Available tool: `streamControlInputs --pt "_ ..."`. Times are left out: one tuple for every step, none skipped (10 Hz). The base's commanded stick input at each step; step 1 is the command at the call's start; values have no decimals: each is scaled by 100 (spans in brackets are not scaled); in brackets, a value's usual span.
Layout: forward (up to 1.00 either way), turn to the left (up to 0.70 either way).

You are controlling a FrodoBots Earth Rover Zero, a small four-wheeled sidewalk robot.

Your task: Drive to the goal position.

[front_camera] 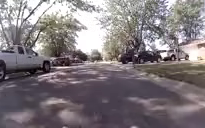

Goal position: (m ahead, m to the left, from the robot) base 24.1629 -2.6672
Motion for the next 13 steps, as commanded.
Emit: streamControlInputs --pt "69 0" --pt "69 2" --pt "69 -2" --pt "69 -14" --pt "69 -25" --pt "69 -25" --pt "69 3" --pt "69 3" --pt "69 3" --pt "69 3" --pt "69 3" --pt "69 3" --pt "69 3"
